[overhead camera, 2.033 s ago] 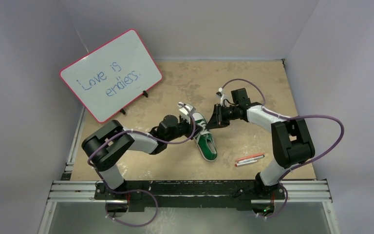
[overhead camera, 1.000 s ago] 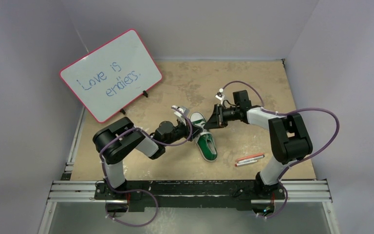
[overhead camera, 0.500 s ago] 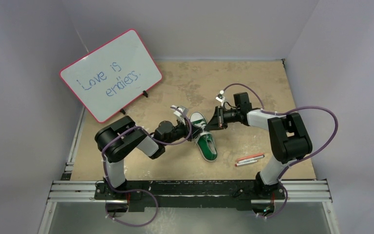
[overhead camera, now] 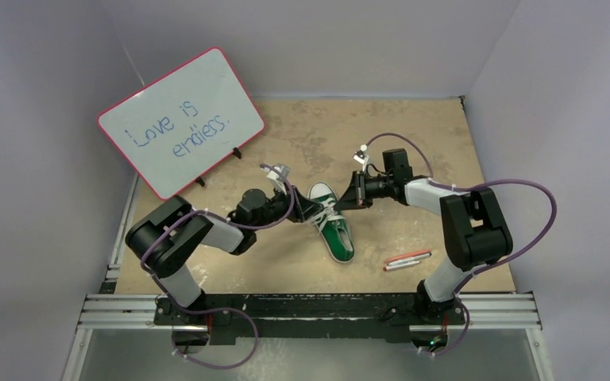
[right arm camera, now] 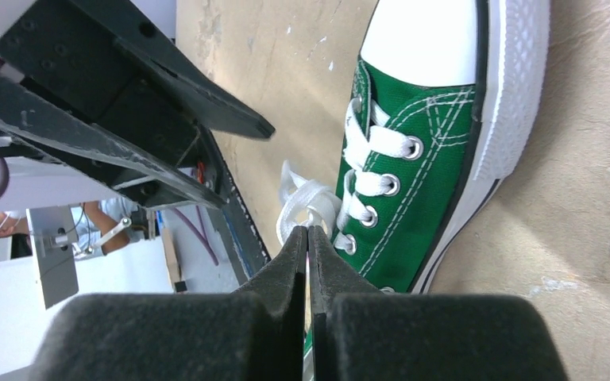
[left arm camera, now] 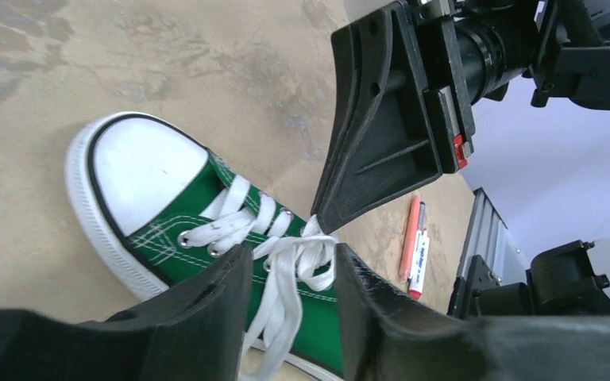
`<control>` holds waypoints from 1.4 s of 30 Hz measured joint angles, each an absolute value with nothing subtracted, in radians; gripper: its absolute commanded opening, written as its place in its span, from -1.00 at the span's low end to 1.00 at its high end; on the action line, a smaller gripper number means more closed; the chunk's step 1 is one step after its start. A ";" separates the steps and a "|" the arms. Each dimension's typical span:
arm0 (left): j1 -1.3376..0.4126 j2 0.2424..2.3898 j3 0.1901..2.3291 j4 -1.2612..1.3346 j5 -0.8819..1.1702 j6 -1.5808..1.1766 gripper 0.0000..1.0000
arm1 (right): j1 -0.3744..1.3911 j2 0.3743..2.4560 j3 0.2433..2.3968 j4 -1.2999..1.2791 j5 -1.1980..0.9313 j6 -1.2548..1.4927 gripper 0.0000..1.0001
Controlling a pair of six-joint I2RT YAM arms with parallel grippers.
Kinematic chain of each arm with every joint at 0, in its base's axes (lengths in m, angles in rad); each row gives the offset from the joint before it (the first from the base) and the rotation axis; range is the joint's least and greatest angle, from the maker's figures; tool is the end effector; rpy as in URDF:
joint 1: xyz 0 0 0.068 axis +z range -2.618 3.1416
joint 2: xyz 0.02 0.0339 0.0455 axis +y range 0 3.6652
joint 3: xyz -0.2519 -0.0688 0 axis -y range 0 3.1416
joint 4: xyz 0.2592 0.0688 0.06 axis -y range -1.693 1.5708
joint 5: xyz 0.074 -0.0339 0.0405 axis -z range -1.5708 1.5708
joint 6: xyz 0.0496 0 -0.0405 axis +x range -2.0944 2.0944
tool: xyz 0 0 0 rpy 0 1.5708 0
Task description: Tie the shoes
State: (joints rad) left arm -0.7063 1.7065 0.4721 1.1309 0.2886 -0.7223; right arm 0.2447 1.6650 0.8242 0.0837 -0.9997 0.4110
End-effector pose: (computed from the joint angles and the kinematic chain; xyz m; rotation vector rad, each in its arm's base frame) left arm 0.2321 -0.2166 0.1257 0.2255 1.8352 -1.2840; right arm 0.3145 0.1215 0.1419 -0.3436 2.3054 1.4879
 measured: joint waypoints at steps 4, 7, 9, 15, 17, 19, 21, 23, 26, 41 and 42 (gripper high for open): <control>-0.675 1.660 0.468 1.047 0.321 -0.729 0.27 | 0.233 1.665 0.824 0.081 -0.989 0.411 -1.00; -0.675 1.657 0.469 0.974 0.350 -0.722 0.35 | 0.228 1.665 0.824 0.081 -0.986 0.411 -1.00; -0.675 1.658 0.469 0.937 0.369 -0.720 0.39 | 0.228 1.665 0.824 0.081 -0.986 0.411 -1.00; -0.675 1.679 0.488 0.897 0.404 -0.717 0.23 | 0.228 1.665 0.824 0.081 -0.986 0.411 -1.00; -0.675 1.684 0.490 0.896 0.406 -0.717 0.01 | 0.228 1.665 0.824 0.080 -0.986 0.410 -1.00; -0.675 1.687 0.492 0.895 0.408 -0.716 -0.23 | 0.228 1.665 0.824 0.078 -0.986 0.408 -1.00; -0.675 1.687 0.494 0.892 0.410 -0.716 -0.58 | 0.228 1.662 0.824 0.072 -0.986 0.407 -1.00; -0.675 1.687 0.498 0.881 0.412 -0.714 -0.93 | 0.228 1.658 0.824 0.064 -0.984 0.406 -1.00; -0.675 1.687 0.506 0.832 0.416 -0.707 -1.00 | 0.228 1.645 0.824 0.041 -0.977 0.402 -1.00; -0.691 1.659 0.564 0.499 0.502 -0.703 -1.00 | 0.160 1.496 0.786 -0.006 -0.709 0.442 -1.00; -0.690 1.654 0.567 0.478 0.500 -0.701 -1.00 | 0.159 1.496 0.779 -0.001 -0.698 0.449 -1.00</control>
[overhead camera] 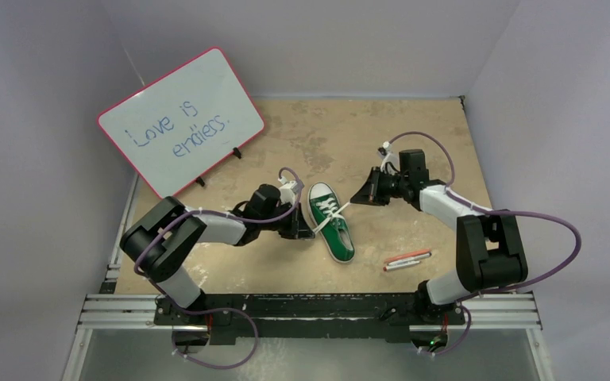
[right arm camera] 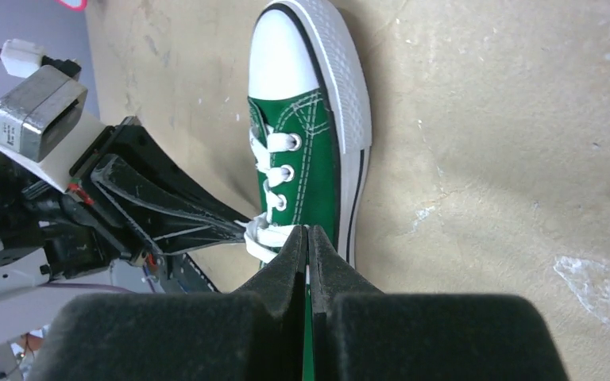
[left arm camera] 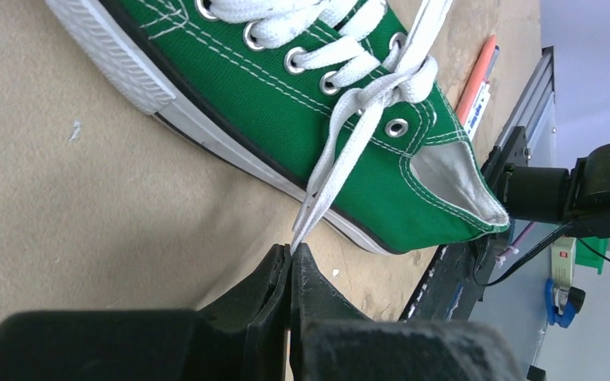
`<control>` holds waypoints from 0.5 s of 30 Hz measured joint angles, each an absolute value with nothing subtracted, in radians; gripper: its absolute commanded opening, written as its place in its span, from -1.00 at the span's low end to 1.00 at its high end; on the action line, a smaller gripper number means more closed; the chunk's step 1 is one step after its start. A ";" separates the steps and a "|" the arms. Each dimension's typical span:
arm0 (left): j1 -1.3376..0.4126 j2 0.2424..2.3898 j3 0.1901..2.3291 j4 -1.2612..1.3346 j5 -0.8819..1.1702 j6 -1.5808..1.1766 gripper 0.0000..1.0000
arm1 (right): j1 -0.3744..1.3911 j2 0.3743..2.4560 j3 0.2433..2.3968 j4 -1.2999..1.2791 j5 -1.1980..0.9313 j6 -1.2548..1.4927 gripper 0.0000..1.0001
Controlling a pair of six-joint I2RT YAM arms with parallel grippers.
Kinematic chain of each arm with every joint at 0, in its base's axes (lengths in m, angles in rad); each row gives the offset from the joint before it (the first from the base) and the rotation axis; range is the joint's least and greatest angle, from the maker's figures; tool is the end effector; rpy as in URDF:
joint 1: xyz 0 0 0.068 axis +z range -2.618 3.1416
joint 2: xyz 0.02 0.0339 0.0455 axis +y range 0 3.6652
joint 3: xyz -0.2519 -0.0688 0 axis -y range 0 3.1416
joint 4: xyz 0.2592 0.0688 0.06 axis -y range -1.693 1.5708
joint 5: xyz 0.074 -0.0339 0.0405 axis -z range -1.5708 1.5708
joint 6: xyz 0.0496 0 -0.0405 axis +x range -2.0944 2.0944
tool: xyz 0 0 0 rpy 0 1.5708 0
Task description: Tie the shoes
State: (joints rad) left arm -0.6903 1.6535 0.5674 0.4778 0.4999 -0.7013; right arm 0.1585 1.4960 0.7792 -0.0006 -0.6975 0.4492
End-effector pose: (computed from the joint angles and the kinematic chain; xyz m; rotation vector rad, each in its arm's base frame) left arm 0.2247 -0.2164 0.0960 0.3062 2.3978 -1.2715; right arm 0.3114 0.0820 0.1660 -0.0430 2.3269 1.1090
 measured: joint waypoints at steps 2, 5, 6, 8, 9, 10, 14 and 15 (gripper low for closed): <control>-0.691 1.642 0.580 0.424 0.490 -0.695 -1.00 | 0.155 1.496 0.764 0.010 -0.680 0.466 -1.00; -0.690 1.639 0.604 0.347 0.467 -0.690 -1.00 | 0.136 1.496 0.734 0.022 -0.660 0.492 -1.00; -0.690 1.639 0.611 0.321 0.459 -0.690 -1.00 | 0.126 1.496 0.725 0.023 -0.656 0.500 -1.00; -0.690 1.639 0.623 0.285 0.443 -0.688 -1.00 | 0.109 1.497 0.714 0.027 -0.648 0.517 -1.00; -0.690 1.639 0.625 0.273 0.437 -0.688 -1.00 | 0.104 1.498 0.712 0.029 -0.646 0.522 -1.00; -0.691 1.639 0.626 0.265 0.432 -0.688 -1.00 | 0.100 1.499 0.711 0.029 -0.645 0.527 -1.00; -0.690 1.636 0.624 0.216 0.414 -0.690 -1.00 | 0.069 1.503 0.712 0.050 -0.607 0.535 -1.00; -0.690 1.630 0.624 0.207 0.411 -0.691 -1.00 | 0.051 1.505 0.712 0.058 -0.592 0.537 -1.00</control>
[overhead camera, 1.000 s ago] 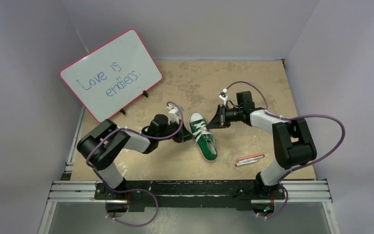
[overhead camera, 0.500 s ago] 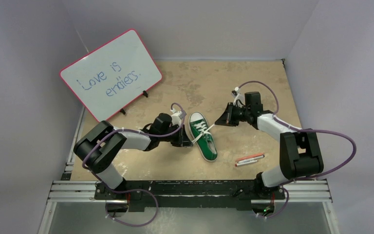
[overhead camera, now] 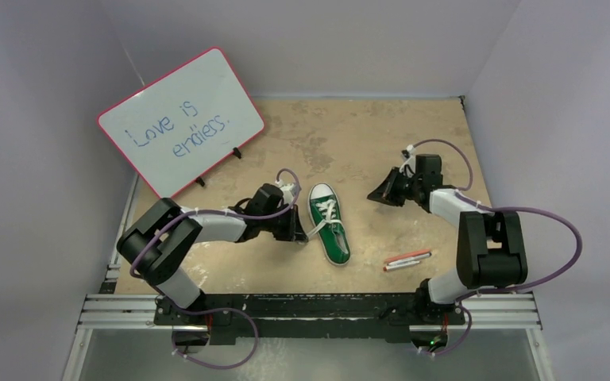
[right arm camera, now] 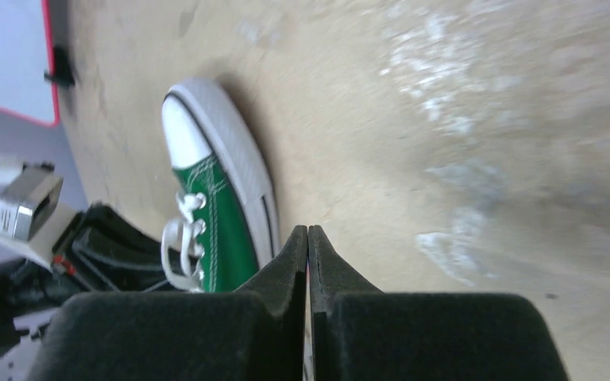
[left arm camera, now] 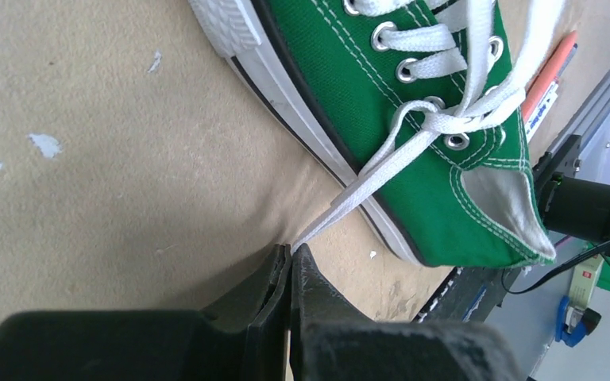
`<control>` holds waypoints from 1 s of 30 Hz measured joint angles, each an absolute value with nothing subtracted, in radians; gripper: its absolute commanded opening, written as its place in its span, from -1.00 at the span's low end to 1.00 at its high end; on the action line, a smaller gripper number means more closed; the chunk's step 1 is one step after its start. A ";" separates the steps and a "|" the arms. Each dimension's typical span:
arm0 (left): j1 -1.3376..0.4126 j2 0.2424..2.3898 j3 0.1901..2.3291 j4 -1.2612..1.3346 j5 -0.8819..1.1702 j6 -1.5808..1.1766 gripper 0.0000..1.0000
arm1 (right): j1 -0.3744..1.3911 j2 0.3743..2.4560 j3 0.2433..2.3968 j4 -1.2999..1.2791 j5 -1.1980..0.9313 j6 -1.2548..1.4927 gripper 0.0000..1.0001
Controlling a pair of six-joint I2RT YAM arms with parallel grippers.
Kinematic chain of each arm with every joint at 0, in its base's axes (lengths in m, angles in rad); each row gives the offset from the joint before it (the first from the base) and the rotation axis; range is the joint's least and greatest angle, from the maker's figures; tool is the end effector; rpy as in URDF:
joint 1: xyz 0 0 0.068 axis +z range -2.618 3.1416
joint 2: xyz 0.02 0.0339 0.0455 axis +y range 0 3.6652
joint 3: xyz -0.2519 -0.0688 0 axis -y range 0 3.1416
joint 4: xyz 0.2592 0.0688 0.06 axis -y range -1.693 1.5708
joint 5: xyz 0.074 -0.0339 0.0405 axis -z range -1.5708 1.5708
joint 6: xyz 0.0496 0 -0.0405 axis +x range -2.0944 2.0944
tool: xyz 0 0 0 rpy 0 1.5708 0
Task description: Tie the shoes
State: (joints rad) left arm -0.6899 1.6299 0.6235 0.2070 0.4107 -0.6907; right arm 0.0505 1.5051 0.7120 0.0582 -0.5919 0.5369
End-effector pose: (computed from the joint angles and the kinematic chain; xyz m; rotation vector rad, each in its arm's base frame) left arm 0.2246 -0.2110 0.0924 0.2177 2.5863 -1.0840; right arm 0.3117 0.0435 0.1450 0.2545 2.3344 0.9783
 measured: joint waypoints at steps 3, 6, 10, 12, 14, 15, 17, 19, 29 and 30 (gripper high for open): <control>-0.691 1.613 0.624 0.177 0.392 -0.691 -1.00 | 0.000 1.511 0.714 0.065 -0.564 0.549 -1.00; -0.692 1.604 0.623 0.163 0.389 -0.688 -1.00 | -0.035 1.535 0.728 0.068 -0.570 0.556 -1.00; -0.692 1.601 0.623 0.161 0.391 -0.683 -1.00 | -0.026 1.603 0.802 0.065 -0.647 0.520 -0.21; -0.692 1.602 0.628 0.154 0.396 -0.669 -1.00 | 0.010 1.622 0.834 0.076 -0.711 0.496 0.03; -0.692 1.606 0.635 0.147 0.402 -0.662 -1.00 | 0.053 1.620 0.832 0.118 -0.792 0.488 0.13; -0.692 1.609 0.639 0.145 0.407 -0.660 -1.00 | 0.073 1.620 0.826 0.142 -0.834 0.487 0.17; -0.692 1.612 0.643 0.140 0.414 -0.655 -1.00 | 0.108 1.629 0.817 0.170 -0.907 0.483 0.23; -0.692 1.615 0.645 0.139 0.420 -0.647 -1.00 | 0.143 1.662 0.821 0.179 -0.963 0.469 0.18; -0.692 1.618 0.649 0.133 0.444 -0.634 -1.00 | 0.189 1.778 0.836 0.191 -1.051 0.439 -0.13; -0.692 1.619 0.649 0.133 0.445 -0.634 -1.00 | 0.190 1.779 0.836 0.193 -1.055 0.440 -0.12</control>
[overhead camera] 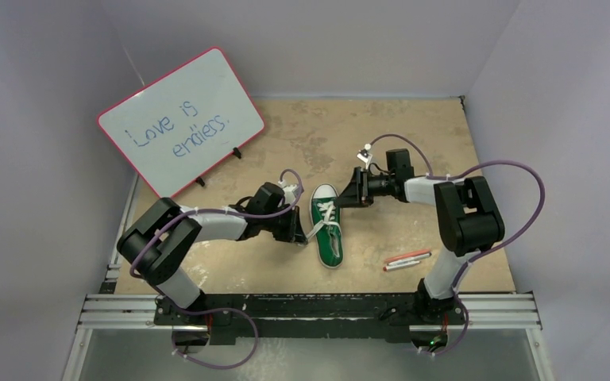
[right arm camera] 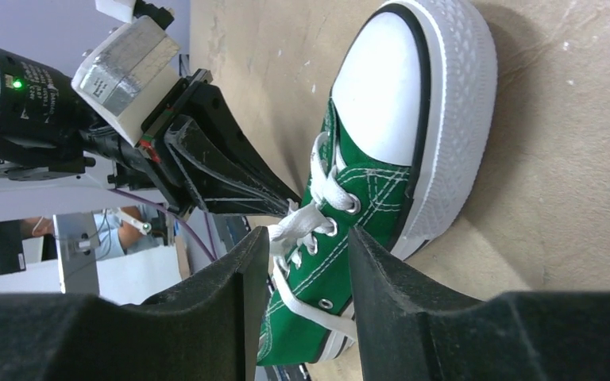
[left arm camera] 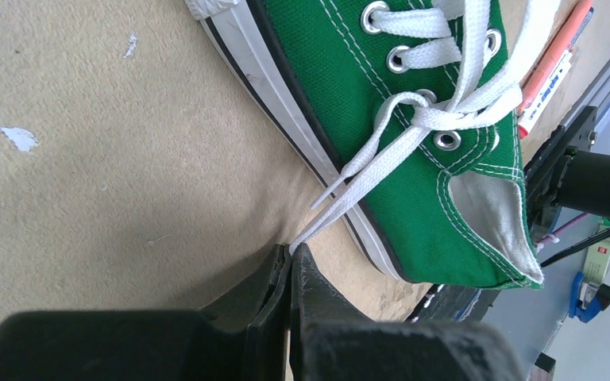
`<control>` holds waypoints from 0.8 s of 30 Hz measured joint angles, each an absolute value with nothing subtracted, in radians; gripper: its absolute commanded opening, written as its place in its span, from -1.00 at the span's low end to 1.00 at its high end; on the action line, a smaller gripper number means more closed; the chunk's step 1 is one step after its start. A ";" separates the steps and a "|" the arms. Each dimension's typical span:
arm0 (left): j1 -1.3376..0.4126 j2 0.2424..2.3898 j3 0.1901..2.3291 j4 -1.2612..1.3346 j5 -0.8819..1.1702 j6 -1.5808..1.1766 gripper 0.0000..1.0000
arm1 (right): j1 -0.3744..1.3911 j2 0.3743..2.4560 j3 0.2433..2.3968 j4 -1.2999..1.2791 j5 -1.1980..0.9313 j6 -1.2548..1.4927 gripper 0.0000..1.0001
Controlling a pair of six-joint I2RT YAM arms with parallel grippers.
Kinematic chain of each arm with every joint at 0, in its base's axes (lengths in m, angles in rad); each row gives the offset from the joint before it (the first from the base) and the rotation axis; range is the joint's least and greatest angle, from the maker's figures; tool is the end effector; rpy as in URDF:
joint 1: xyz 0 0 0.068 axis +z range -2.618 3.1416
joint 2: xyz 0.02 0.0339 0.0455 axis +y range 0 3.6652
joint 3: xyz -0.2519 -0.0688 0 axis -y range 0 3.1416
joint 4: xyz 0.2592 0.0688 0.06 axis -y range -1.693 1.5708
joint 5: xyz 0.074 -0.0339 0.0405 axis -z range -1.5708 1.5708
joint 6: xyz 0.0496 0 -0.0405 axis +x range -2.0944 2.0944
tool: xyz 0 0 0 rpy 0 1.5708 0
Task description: Tie the shoes
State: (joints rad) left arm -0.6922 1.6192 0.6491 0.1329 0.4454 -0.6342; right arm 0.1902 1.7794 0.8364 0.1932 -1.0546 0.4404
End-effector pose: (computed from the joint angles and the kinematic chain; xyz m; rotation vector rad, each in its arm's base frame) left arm 0.2232 -0.2128 0.0970 0.3035 2.6098 -1.0862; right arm 0.3307 0.1076 0.1183 -0.2829 2.2864 1.5377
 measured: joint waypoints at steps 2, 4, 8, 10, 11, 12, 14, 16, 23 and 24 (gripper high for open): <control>-0.692 1.621 0.649 0.133 0.447 -0.635 -1.00 | 0.192 1.779 0.836 0.202 -1.064 0.441 -0.02; -0.692 1.622 0.649 0.134 0.450 -0.635 -1.00 | 0.192 1.777 0.837 0.205 -1.066 0.442 0.08; -0.692 1.622 0.649 0.134 0.450 -0.635 -1.00 | 0.192 1.744 0.838 0.200 -1.055 0.442 0.09; -0.692 1.622 0.649 0.134 0.450 -0.635 -1.00 | 0.192 1.726 0.845 0.201 -1.049 0.440 0.04; -0.692 1.622 0.649 0.134 0.450 -0.635 -1.00 | 0.195 1.724 0.856 0.203 -1.050 0.438 0.01; -0.692 1.622 0.649 0.134 0.450 -0.635 -1.00 | 0.196 1.728 0.867 0.209 -1.051 0.437 -0.01; -0.692 1.622 0.649 0.134 0.450 -0.635 -1.00 | 0.199 1.743 0.881 0.222 -1.061 0.437 -0.06; -0.692 1.622 0.649 0.134 0.450 -0.635 -1.00 | 0.205 1.761 0.886 0.231 -1.068 0.438 -0.06; -0.692 1.623 0.651 0.134 0.451 -0.635 -1.00 | 0.241 1.813 0.873 0.287 -1.102 0.485 -0.18; -0.692 1.623 0.651 0.134 0.451 -0.635 -1.00 | 0.243 1.813 0.863 0.303 -1.113 0.495 -0.19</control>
State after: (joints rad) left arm -0.6922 1.6234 0.6510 0.1341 0.4515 -0.6353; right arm 0.2432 1.8130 0.8635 0.3031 -1.1133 0.4953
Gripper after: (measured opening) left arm 0.009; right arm 0.426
